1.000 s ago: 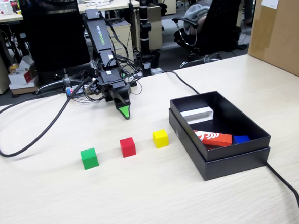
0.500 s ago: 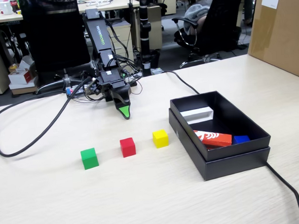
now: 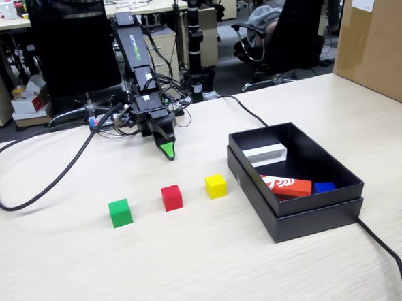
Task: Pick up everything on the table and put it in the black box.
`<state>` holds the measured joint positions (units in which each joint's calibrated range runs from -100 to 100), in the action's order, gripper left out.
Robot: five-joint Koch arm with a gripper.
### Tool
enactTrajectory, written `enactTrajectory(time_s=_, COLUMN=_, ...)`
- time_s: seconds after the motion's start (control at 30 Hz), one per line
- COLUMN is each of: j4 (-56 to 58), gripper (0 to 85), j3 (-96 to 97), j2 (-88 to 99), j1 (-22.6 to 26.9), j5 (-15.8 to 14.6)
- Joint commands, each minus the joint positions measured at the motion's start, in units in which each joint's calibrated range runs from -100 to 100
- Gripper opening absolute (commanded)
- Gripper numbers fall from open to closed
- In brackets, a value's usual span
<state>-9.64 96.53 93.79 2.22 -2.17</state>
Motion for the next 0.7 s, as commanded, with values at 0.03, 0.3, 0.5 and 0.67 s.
enactTrajectory(time_s=0.03, j4=1.99, gripper=48.1, j3=0.3, j2=-0.33, j1=0.39, j5=-0.05)
enactTrajectory(time_s=0.3, j4=1.99, gripper=47.6, j3=0.2, j2=-0.33, j1=1.07, j5=0.0)
enactTrajectory(time_s=0.5, j4=2.08, gripper=48.0, j3=-0.16, j2=-0.44, j1=0.68, j5=0.1)
enactTrajectory(time_s=0.67, j4=12.27, gripper=48.3, j3=-4.42, j2=0.71, j1=-1.32, j5=0.1)
